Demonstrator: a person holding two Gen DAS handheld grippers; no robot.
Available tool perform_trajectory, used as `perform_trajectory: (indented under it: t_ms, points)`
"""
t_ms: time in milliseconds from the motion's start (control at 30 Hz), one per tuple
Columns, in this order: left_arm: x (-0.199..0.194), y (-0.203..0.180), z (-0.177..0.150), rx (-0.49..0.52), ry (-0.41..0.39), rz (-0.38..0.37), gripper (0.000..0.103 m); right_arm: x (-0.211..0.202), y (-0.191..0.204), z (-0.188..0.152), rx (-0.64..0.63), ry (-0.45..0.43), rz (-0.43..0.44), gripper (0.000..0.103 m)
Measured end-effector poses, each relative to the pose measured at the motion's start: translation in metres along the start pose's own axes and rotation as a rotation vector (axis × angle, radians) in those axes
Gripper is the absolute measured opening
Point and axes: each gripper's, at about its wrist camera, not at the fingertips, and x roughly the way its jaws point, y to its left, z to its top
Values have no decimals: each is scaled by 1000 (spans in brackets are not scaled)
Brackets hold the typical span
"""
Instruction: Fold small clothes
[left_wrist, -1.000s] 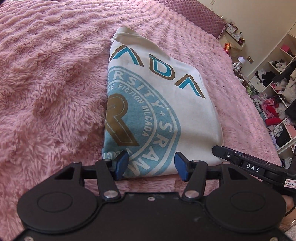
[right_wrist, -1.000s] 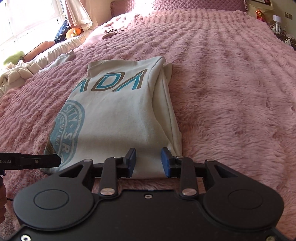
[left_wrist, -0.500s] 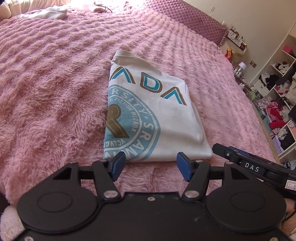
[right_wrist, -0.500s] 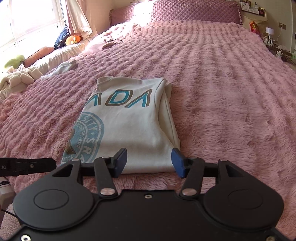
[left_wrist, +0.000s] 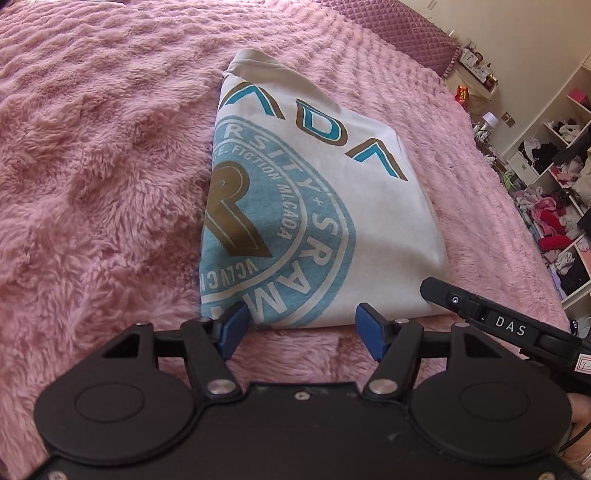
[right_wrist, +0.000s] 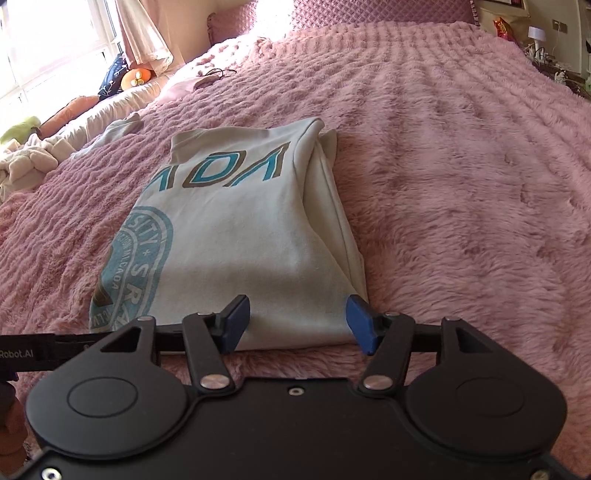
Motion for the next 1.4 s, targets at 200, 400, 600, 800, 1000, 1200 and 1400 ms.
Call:
perform_trajectory:
  t_ms: [200, 400, 600, 800, 1000, 1200, 1400]
  points:
    - [-33, -13, 6, 31, -27, 17, 67, -24, 7, 9, -11, 19, -30, 59]
    - [-88, -32, 11, 38, -31, 93, 69, -74, 24, 21, -38, 17, -70, 72]
    - [-139, -59, 1, 80, -81, 146, 73, -124, 43, 30, -50, -6, -95, 83]
    - [-176, -71, -16, 75, -46, 195, 76, -167, 58, 21, -59, -3, -105, 103]
    - [-204, -81, -30, 55, -86, 243, 77, -192, 68, 11, -96, 22, -113, 103]
    - [-216, -91, -33, 47, -116, 276, 78, -212, 71, 12, -73, -2, -137, 103]
    - [-213, -98, -33, 62, -57, 238, 82, -215, 76, 15, -63, -13, -126, 103]
